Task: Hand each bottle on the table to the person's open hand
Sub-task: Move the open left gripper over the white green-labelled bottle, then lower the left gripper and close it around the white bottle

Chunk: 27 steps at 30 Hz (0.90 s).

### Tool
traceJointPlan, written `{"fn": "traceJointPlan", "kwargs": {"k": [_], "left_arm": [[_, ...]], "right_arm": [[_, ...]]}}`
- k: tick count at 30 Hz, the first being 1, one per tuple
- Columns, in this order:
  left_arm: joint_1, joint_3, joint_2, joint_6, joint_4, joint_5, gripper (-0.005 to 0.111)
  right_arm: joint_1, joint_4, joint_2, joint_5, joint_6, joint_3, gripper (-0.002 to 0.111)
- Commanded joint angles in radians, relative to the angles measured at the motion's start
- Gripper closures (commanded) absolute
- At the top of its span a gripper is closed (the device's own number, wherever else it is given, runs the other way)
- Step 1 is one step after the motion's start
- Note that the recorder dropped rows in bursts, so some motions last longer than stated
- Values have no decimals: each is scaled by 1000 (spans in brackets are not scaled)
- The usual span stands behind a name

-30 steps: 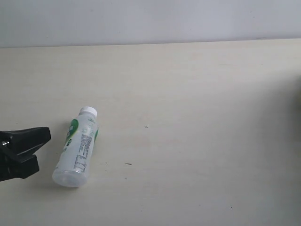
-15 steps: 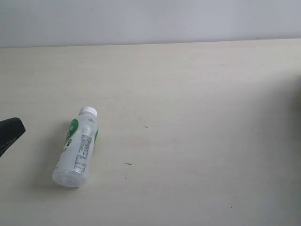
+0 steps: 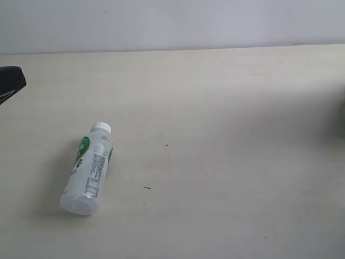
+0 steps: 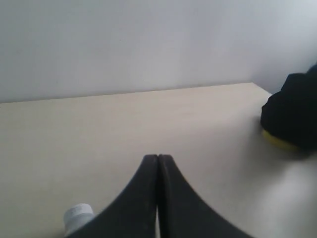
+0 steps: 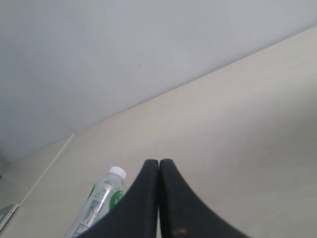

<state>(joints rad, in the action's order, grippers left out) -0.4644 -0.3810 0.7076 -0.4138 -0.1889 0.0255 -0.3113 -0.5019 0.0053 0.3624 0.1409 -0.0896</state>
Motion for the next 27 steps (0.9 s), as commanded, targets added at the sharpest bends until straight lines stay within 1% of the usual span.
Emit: {"fn": "traceJointPlan", "kwargs": {"k": [1,4,5,7,9,10,11,13,15,17,20,22,25,27], "left_arm": [[2,-94,58,23,-7,-113,107],[2,-205,126,48,-39,-281,106],[2,-252,154,48,-51,-358,105],[2,-344,207,48,-70,-519,97],[2,-428,268,48,-84,-664,82],[2,-457,290,48,-98,-711,75],[2,-496,324,62,-101,-765,65],[2,-537,364,96,-99,-812,52],[2,-577,412,97,-78,-856,44],[2,-620,467,97,-33,-923,40],[2,-669,556,67,9,-1005,39],[2,-684,608,25,33,-1009,39],[2,-695,688,-85,63,-1017,39],[2,-701,738,-115,94,-1019,39]], "right_arm": [[5,7,-5,2,-6,3,107],[5,7,-5,2,-6,3,107],[5,7,-5,2,-6,3,107],[5,7,-5,2,-6,3,107],[5,7,-5,2,-6,3,107],[5,7,-5,2,-6,3,107],[5,7,-5,2,-6,3,107],[5,7,-5,2,-6,3,107],[5,7,-5,2,-6,3,107],[5,7,-5,2,-6,3,107],[5,7,-5,2,-6,3,107],[5,7,-5,2,-6,3,107],[5,7,-5,2,-6,3,107],[5,7,-5,2,-6,3,107]]}}
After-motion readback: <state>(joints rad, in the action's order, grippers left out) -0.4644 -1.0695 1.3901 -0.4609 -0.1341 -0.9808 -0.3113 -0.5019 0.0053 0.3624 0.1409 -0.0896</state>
